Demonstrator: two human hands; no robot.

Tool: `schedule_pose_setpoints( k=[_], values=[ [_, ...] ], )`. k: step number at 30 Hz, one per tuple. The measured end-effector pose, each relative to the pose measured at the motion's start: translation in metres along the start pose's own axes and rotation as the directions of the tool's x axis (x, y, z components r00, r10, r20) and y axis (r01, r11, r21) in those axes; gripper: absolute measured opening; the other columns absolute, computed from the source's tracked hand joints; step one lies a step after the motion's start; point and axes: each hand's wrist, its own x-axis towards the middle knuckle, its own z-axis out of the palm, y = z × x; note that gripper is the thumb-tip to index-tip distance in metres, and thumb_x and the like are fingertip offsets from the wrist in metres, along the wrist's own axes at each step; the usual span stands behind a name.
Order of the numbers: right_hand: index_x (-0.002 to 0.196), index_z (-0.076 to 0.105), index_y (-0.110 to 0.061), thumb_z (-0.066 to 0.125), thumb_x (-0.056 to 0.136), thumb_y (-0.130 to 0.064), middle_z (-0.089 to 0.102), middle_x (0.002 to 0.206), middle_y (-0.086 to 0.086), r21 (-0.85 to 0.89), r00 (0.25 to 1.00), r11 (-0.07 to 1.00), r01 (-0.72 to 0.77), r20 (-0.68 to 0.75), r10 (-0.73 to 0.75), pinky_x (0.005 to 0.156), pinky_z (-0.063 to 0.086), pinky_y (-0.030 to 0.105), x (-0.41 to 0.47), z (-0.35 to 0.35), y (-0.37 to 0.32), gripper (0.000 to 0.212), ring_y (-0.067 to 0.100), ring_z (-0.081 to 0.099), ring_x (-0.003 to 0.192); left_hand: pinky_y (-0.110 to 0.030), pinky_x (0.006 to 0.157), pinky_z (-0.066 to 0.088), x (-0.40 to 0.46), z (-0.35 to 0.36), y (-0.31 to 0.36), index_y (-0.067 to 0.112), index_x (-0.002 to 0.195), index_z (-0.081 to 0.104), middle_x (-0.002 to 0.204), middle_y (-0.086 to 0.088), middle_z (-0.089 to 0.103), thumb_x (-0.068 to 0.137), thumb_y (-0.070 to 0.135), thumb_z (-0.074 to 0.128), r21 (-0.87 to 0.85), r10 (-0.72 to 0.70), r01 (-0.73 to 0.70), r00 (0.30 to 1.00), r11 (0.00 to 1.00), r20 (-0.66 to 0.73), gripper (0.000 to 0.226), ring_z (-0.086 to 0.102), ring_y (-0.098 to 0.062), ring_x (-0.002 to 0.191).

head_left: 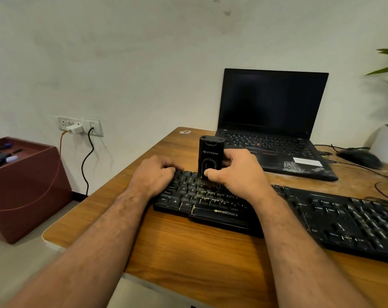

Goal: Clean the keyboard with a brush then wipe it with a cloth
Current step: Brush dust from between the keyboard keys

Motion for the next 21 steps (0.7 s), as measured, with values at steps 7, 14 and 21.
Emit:
schedule_pose_setpoints(
  k=[7,14,21],
  values=[
    [0.105,0.071,-0.033,0.082,0.079,-0.032,0.074,0.093,-0.013,-0.086,1.000,0.996,0.030,-0.004,-0.030,0.078,0.057,0.030,-0.006,0.002,-0.005,0.028,0.004,0.069,0.085,-0.035,0.098,0.048,-0.001,-0.001,0.000,0.036,0.099,0.077,0.105,0.008,0.072,0.095,0.023,0.055,0.008,-0.005,0.005,1.000,1.000,0.004,0.026,0.062,-0.009,0.097],
    [0.118,0.070,-0.030,0.081,0.082,-0.018,0.076,0.100,-0.013,-0.064,0.974,0.995,0.071,0.220,-0.055,0.086,0.053,0.025,-0.005,-0.004,-0.008,0.040,0.002,0.071,0.091,-0.033,0.094,0.051,0.002,0.001,0.001,0.036,0.097,0.077,0.100,0.009,0.073,0.092,0.021,0.055,0.030,-0.005,0.005,1.000,1.000,0.004,0.027,0.063,-0.007,0.092],
    [0.116,0.071,-0.032,0.083,0.079,-0.014,0.076,0.100,-0.014,-0.010,0.974,0.998,0.055,0.220,-0.052,0.077,0.047,0.016,-0.006,-0.004,-0.004,0.044,0.000,0.070,0.094,-0.029,0.089,0.048,0.002,0.002,0.000,0.037,0.096,0.076,0.102,0.010,0.073,0.092,0.023,0.056,0.034,-0.004,0.004,1.000,0.999,0.005,0.026,0.063,-0.006,0.092]
  ],
)
